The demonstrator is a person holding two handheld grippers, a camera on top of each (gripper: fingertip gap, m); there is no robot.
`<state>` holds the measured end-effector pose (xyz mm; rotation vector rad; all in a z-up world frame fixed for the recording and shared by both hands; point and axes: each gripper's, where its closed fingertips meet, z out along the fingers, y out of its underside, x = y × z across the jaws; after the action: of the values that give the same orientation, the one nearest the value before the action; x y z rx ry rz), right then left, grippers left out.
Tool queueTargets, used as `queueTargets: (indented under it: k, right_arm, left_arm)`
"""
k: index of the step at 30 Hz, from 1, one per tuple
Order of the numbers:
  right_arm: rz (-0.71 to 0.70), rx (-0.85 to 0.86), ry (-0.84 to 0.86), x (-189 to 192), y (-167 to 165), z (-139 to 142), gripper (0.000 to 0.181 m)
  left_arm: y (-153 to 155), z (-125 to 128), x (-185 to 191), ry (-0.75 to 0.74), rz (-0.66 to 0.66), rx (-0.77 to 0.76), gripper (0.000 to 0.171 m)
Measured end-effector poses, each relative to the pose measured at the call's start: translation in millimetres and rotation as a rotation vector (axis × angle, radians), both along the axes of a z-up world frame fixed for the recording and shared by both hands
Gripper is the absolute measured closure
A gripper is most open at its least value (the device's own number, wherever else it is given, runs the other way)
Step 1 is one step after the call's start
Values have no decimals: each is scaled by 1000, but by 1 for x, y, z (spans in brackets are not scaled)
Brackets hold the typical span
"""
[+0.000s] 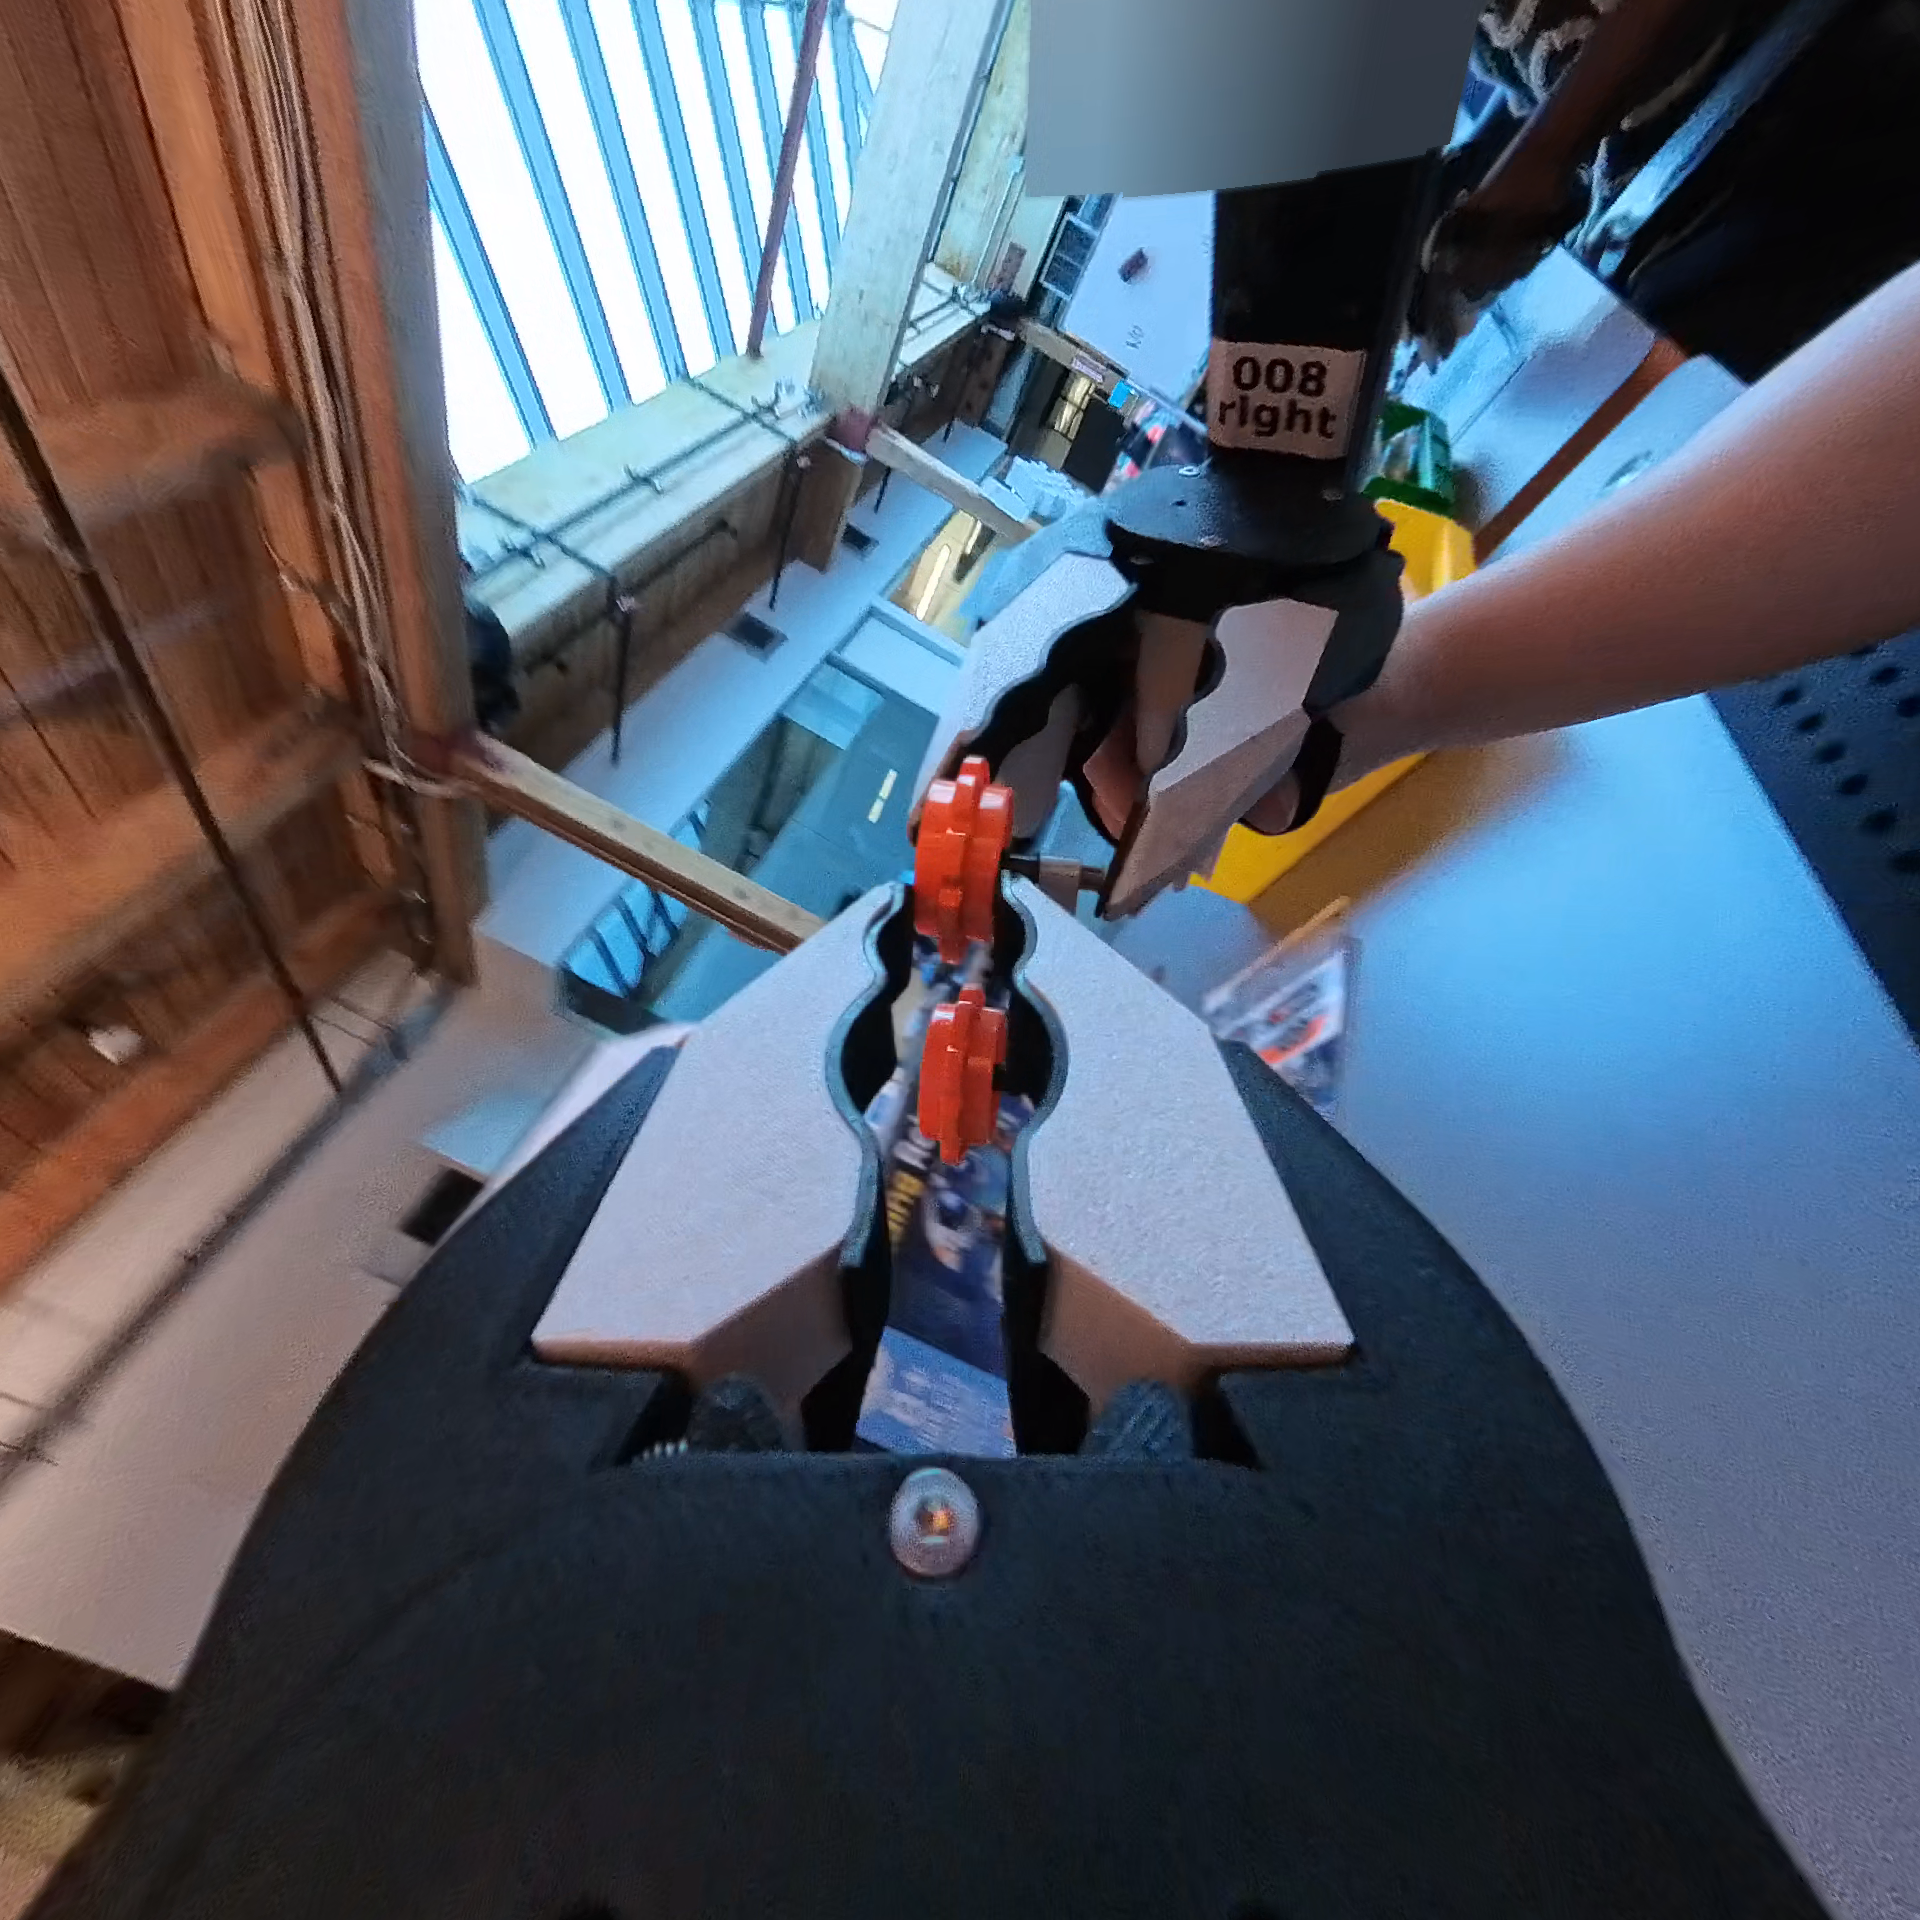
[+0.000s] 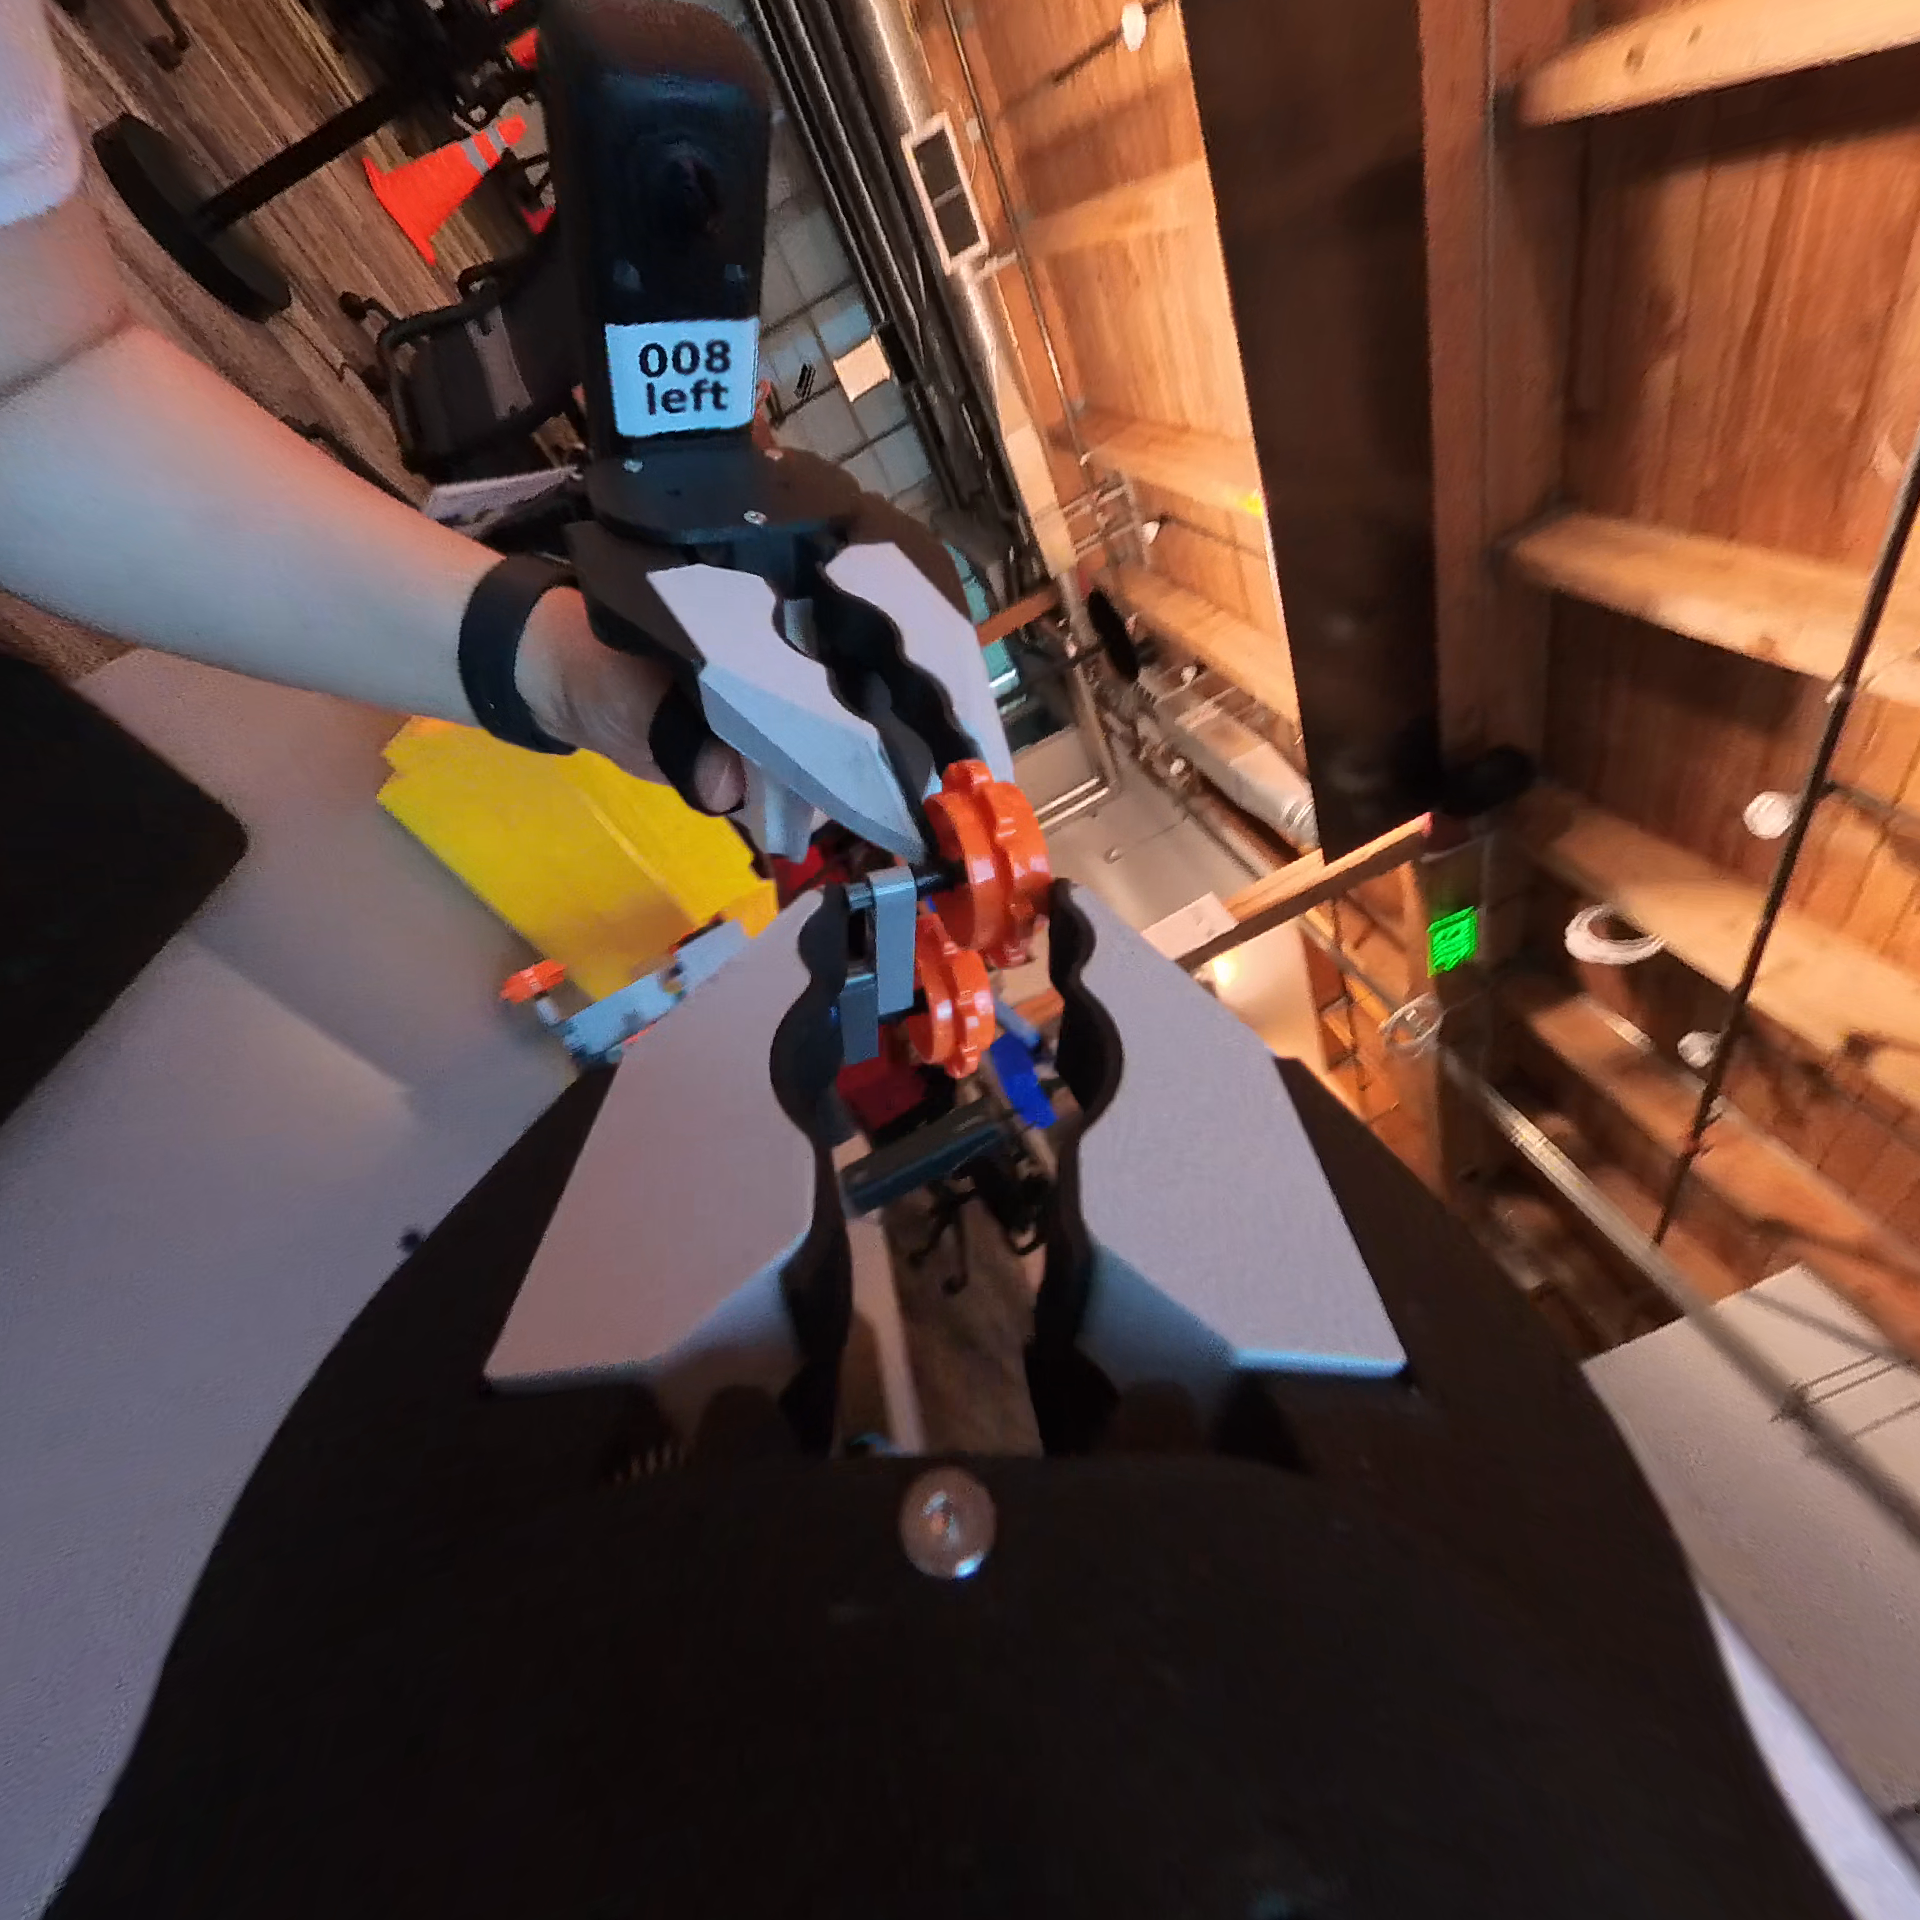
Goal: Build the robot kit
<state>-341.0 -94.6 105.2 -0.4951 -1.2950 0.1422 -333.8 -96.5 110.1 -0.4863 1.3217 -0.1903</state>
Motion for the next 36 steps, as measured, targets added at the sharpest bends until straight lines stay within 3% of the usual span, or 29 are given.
queueTargets:
  k: [2,4,8,12,18,21,24,27,31,36]
  right_arm:
    - [7,109,-18,0,-14,22,143]
    - [-12,193,-24,1,-11,41,143]
    - [-9,168,-54,3,-12,62,143]
    - [-72,183,-43,9,3,68,144]
    - [-98,427,7,31,-28,83,145]
    - [-111,424,1,43,-27,85,144]
    - [-213,436,-76,54,-26,82,145]
    - [-175,258,-125,61,-25,74,144]
    - [-168,213,-57,67,-22,81,143]
    - [-204,220,-14,63,-26,88,143]
  left_arm:
    - [-15,23,1,24,10,119,159]
    - [-12,41,3,41,42,203,159]
    - [-15,63,8,89,54,212,159]
    - [-6,70,18,188,131,268,158]
    - [-44,81,43,292,253,556,157]
    - [-45,81,55,299,279,602,157]
    - [-44,79,64,254,276,532,156]
    - [-41,74,70,183,228,365,157]
    - [-33,81,69,63,173,161,158]
    - [-35,88,64,53,141,125,158]
